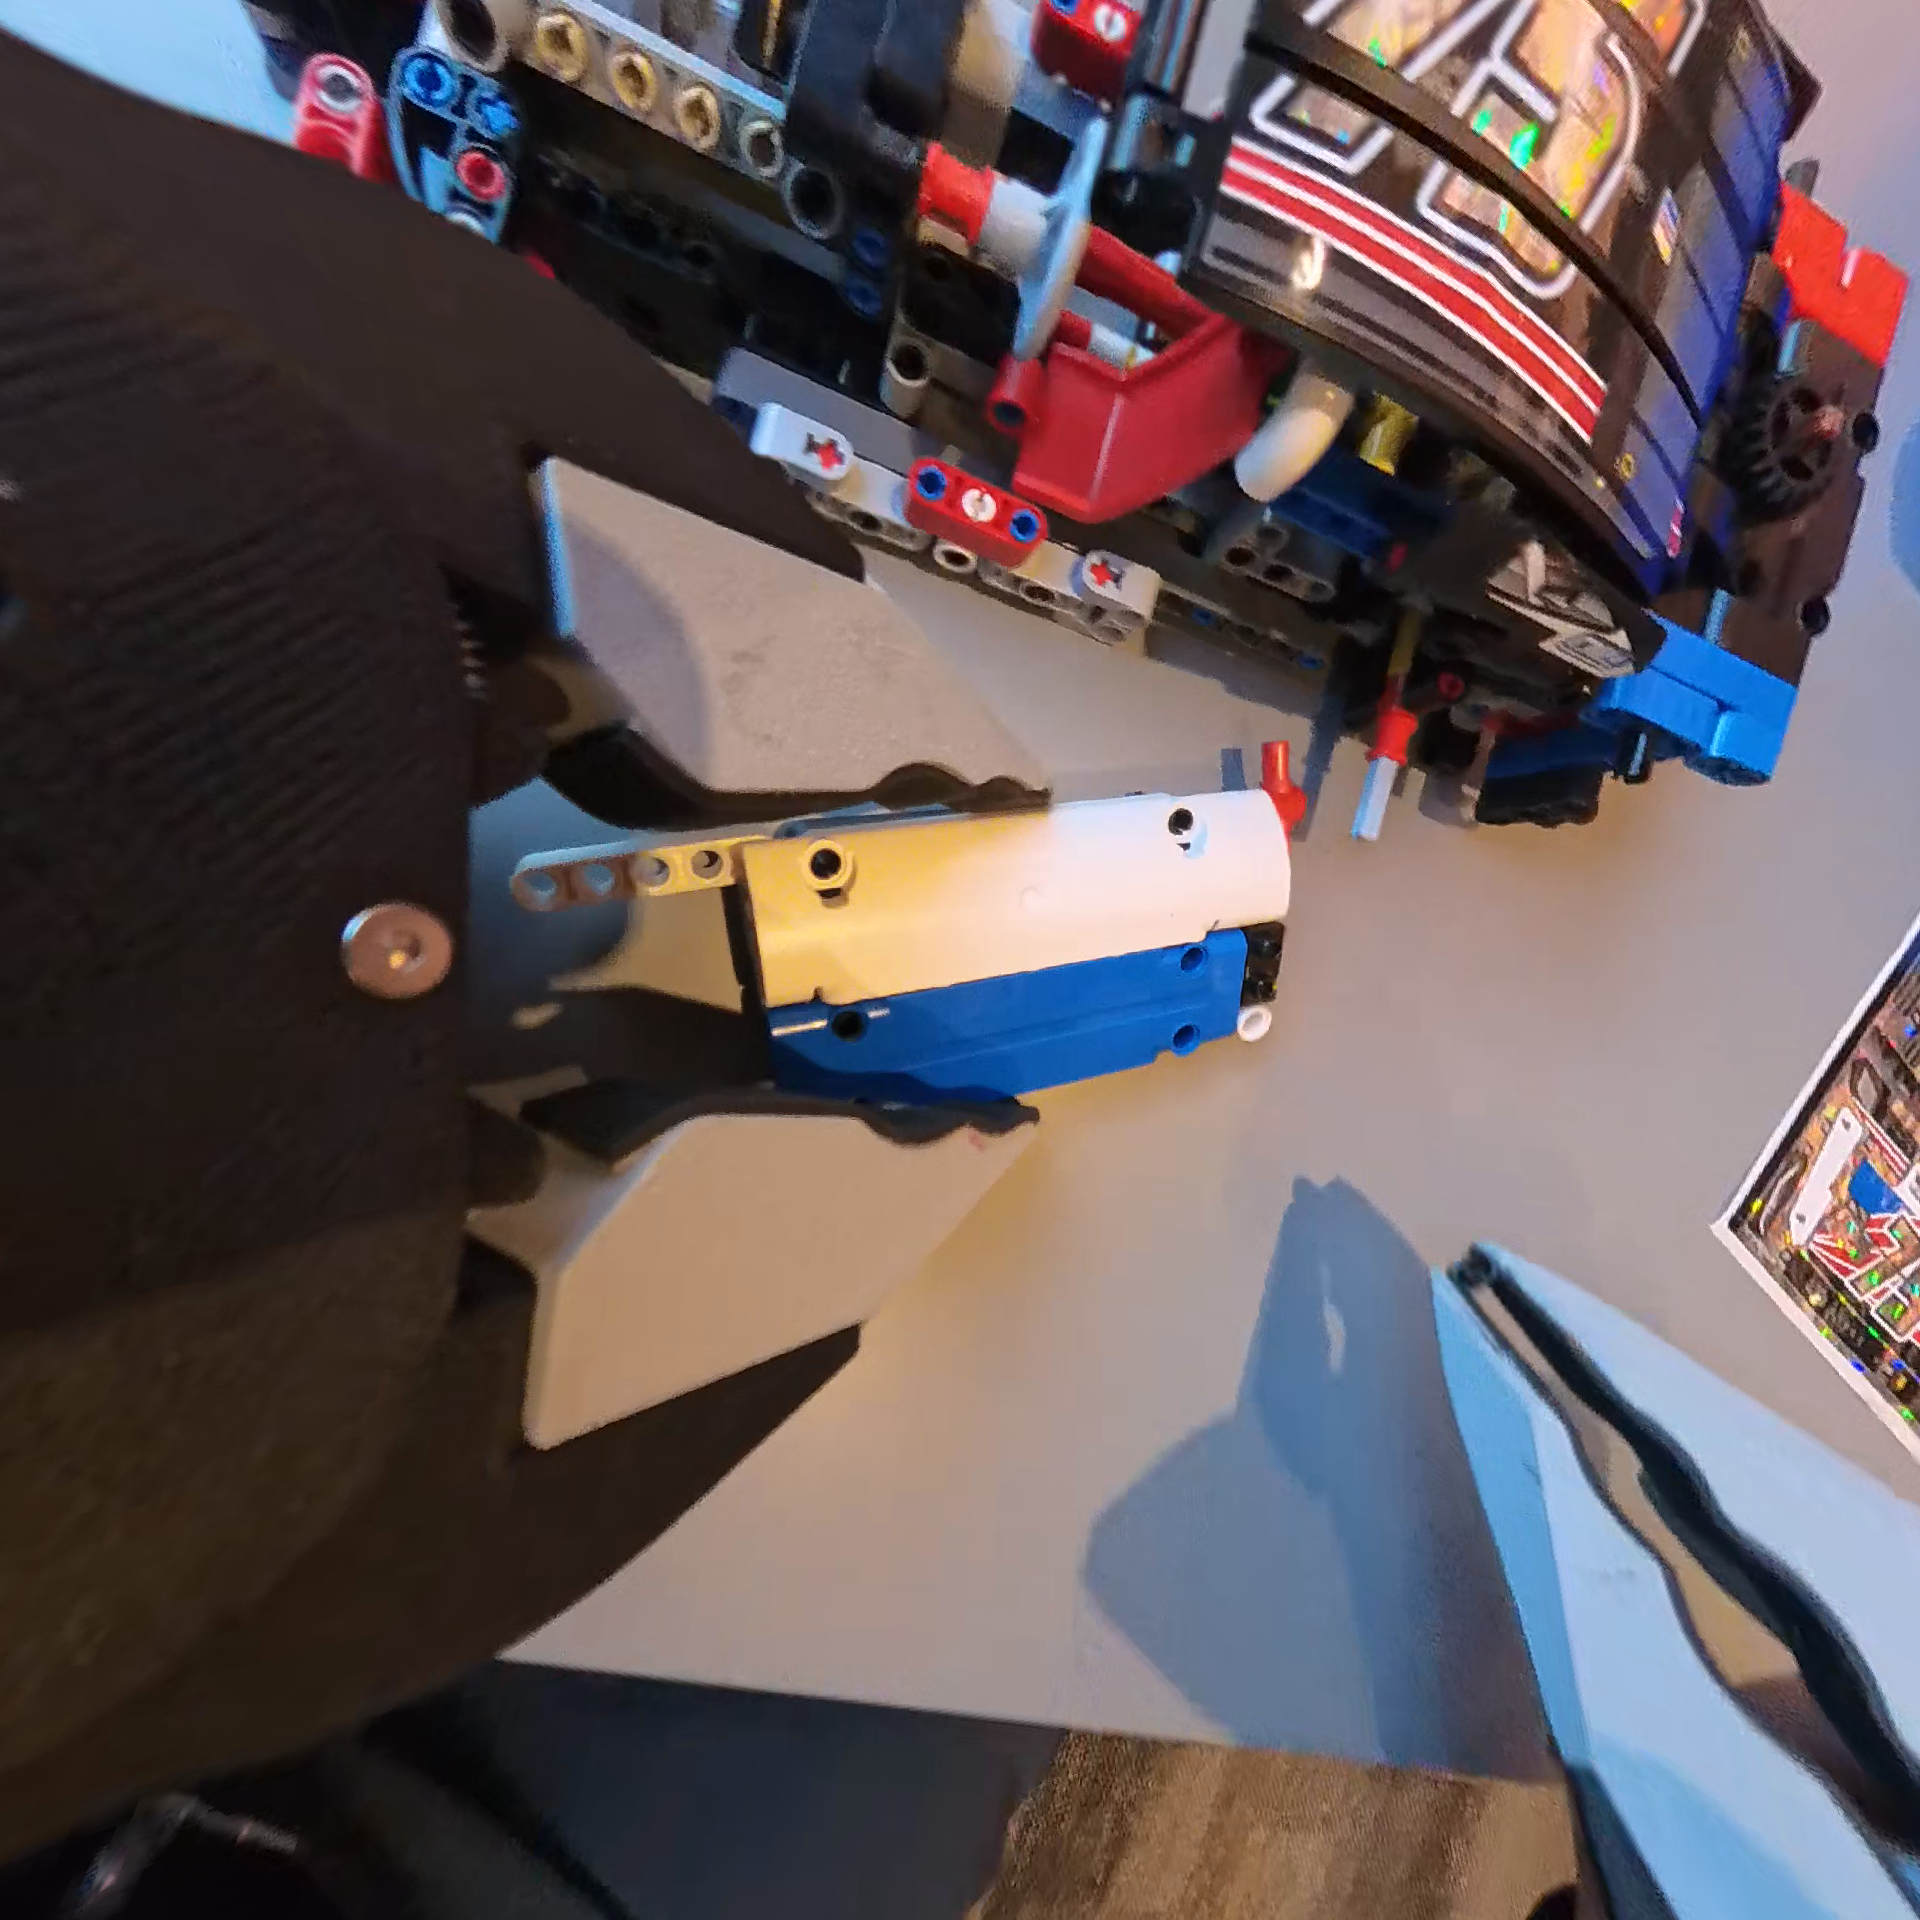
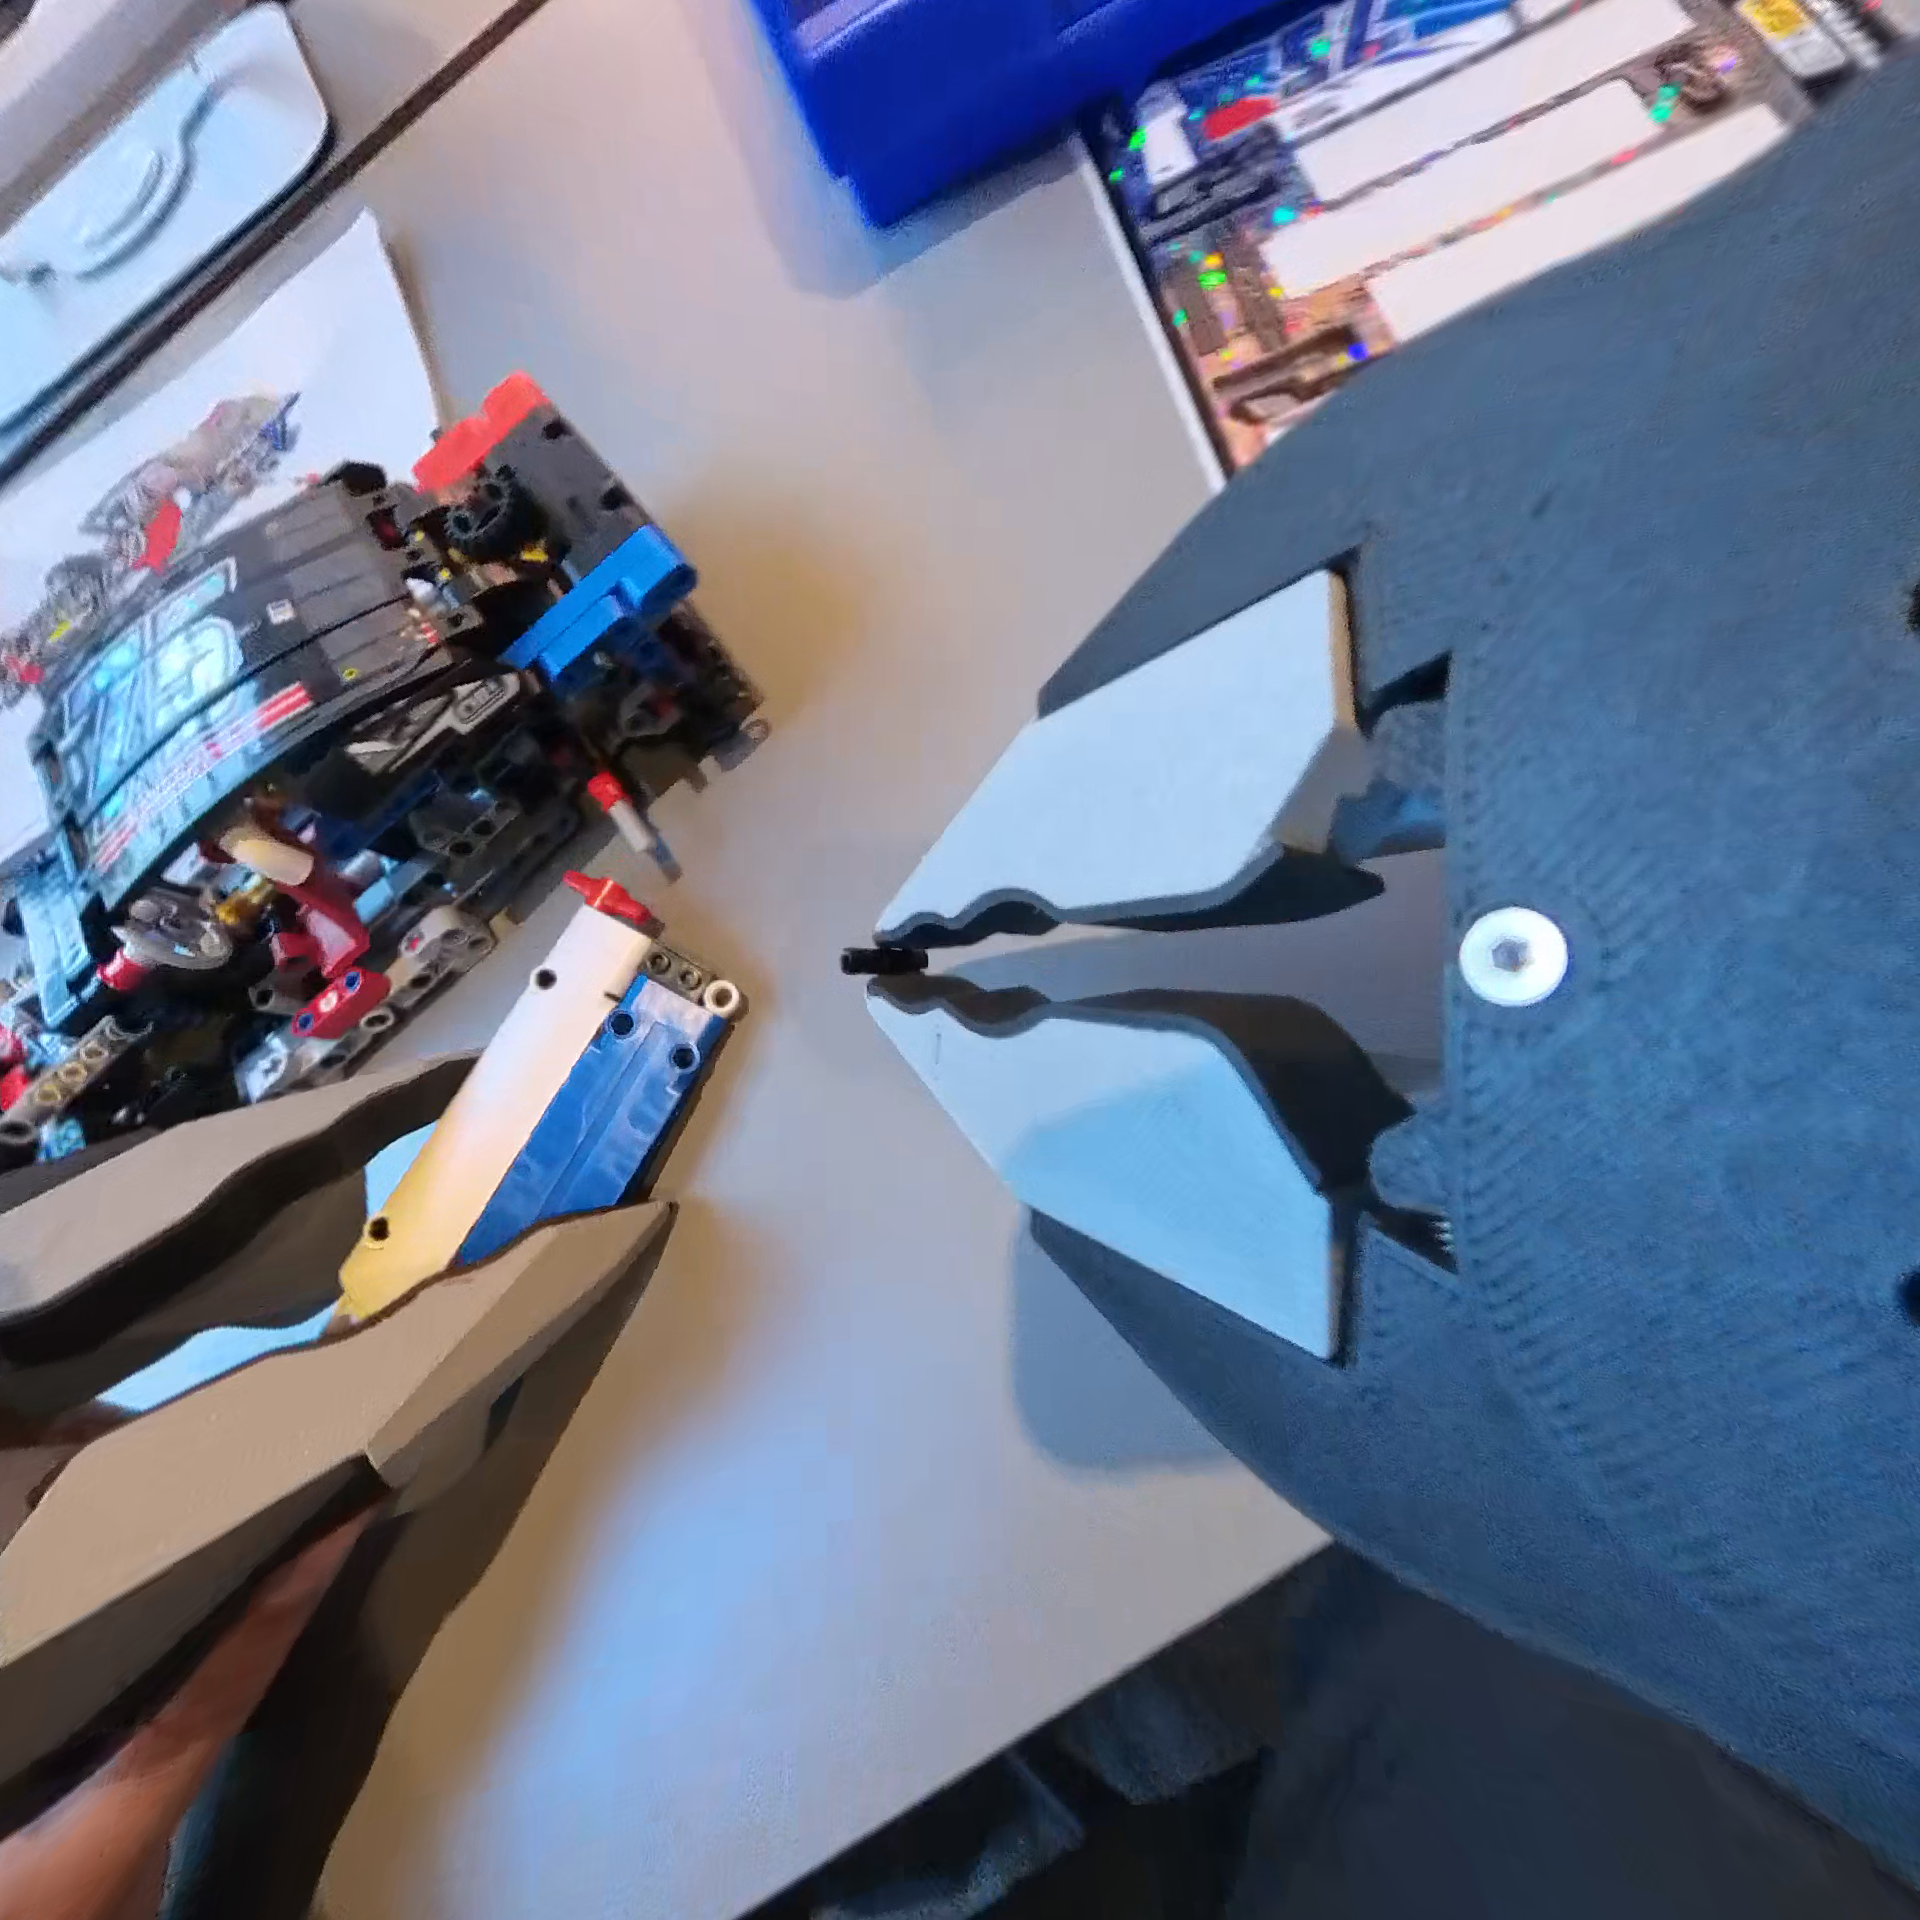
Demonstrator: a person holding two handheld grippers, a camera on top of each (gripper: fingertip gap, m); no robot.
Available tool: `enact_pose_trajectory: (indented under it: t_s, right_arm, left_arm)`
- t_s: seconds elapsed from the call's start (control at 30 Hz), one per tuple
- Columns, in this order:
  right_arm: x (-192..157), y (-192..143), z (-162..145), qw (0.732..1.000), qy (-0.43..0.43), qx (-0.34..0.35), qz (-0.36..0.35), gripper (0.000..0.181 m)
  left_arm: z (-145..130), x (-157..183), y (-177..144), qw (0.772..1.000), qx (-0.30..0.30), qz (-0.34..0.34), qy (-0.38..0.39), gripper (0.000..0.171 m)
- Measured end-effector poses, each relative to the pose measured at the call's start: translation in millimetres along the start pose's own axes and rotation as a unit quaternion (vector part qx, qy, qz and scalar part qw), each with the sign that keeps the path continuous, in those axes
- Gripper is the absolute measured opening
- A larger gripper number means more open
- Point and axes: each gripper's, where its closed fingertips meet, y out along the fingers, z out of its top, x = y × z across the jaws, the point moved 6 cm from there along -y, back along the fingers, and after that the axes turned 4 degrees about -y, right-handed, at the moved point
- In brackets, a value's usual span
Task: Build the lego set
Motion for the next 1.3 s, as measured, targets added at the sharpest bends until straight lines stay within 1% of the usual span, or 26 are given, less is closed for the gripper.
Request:
enact_pose_trajectory:
  t_s: [0.07,0.13,0.2,0.3,0.4,0.67,0.77,0.8,0.83,0.87,1.0,1.1,1.17,1.3]
  right_arm:
    - [7,7,4,1.000,-0.007,-0.010,0.017,0.002]
    - [9,11,6,0.998,-0.007,-0.025,0.049,0.002]
    - [11,12,6,0.996,-0.008,-0.052,0.071,0.002]
    - [10,12,9,0.994,-0.008,-0.063,0.094,0.002]
    - [11,13,7,0.992,-0.005,-0.073,0.099,0.002]
    - [12,15,1,0.993,-0.022,-0.049,0.106,0.002]
    - [11,17,1,0.991,-0.028,-0.037,0.123,0.002]
    - [10,18,1,0.991,-0.028,-0.030,0.128,0.002]
    - [9,18,1,0.990,-0.030,-0.025,0.133,0.002]
    - [8,18,1,0.990,-0.032,-0.021,0.137,0.002]
    - [5,19,-5,0.989,-0.032,-0.009,0.146,0.002]
    - [3,21,-10,0.989,-0.026,0.000,0.143,0.002]
    - [3,24,-13,0.990,-0.019,-0.001,0.141,0.002]
    - [5,25,-11,0.990,-0.007,0.000,0.143,0.002]
  left_arm:
    - [-2,-2,-3,1.000,0.000,0.000,-0.003,0.053]
    - [-3,-3,-4,1.000,0.001,0.002,-0.006,0.053]
    - [-4,-4,-5,1.000,0.002,0.002,-0.009,0.053]
    - [-4,-4,-6,1.000,0.002,0.003,-0.011,0.053]
    - [-4,-4,-6,1.000,0.002,0.005,-0.009,0.053]
    - [-4,-4,-5,1.000,0.001,0.011,-0.005,0.053]
    - [-4,-4,-5,1.000,0.001,0.011,-0.005,0.054]
    - [-4,-4,-6,1.000,0.001,0.010,-0.006,0.055]
    - [-4,-4,-6,1.000,0.003,0.013,-0.005,0.060]
    - [-4,-4,-7,1.000,0.008,0.017,-0.002,0.064]
    - [-1,2,-15,0.998,0.044,0.038,0.032,0.070]
    - [-4,4,-16,0.997,0.037,0.045,0.046,0.072]
    - [-5,5,-17,0.997,0.038,0.048,0.051,0.072]
    - [-2,5,-25,0.995,0.073,0.053,0.049,0.071]
